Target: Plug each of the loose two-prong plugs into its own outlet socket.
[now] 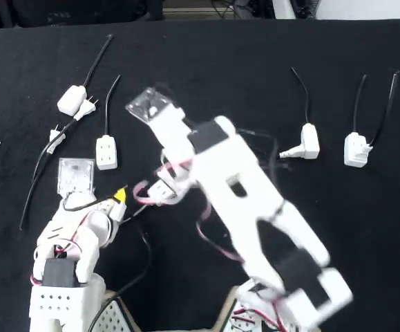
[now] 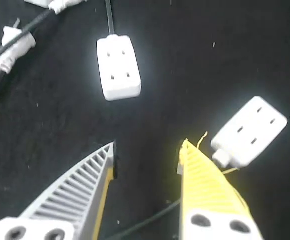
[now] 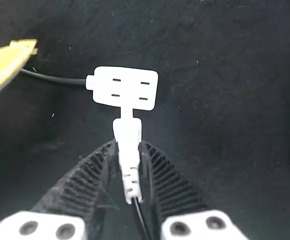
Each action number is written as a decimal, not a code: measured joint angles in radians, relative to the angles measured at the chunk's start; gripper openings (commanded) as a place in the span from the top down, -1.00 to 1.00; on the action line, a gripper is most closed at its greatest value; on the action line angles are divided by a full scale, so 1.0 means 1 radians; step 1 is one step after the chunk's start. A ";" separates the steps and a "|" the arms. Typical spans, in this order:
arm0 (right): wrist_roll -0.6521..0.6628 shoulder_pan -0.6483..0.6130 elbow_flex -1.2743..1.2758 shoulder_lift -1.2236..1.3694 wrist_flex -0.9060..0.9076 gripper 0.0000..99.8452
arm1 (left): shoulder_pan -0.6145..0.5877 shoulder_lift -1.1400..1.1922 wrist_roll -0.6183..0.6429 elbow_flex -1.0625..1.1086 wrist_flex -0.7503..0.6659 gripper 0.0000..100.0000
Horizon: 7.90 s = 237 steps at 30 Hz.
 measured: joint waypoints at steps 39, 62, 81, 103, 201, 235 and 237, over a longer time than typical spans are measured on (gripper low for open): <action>-0.061 0.052 -0.621 0.632 0.331 0.98 | -0.078 0.000 -0.023 0.000 0.046 0.57; -0.061 0.052 -0.325 0.245 0.322 0.98 | -0.078 0.000 -0.023 0.000 0.046 0.57; -0.061 0.055 -0.226 0.089 0.321 0.98 | -0.078 0.000 -0.023 -0.023 0.052 0.57; 0.025 0.351 0.305 -0.434 0.087 0.98 | 0.175 0.861 -0.077 -0.460 -0.141 0.57; -0.430 0.012 -0.212 0.351 0.328 0.98 | 0.071 0.322 -0.086 -0.101 -0.044 0.57; -0.430 0.011 -0.288 0.503 0.331 0.98 | 0.071 0.322 -0.086 -0.101 -0.038 0.57; -0.430 0.011 -0.288 0.503 0.331 0.98 | 0.071 0.322 -0.086 -0.101 -0.038 0.57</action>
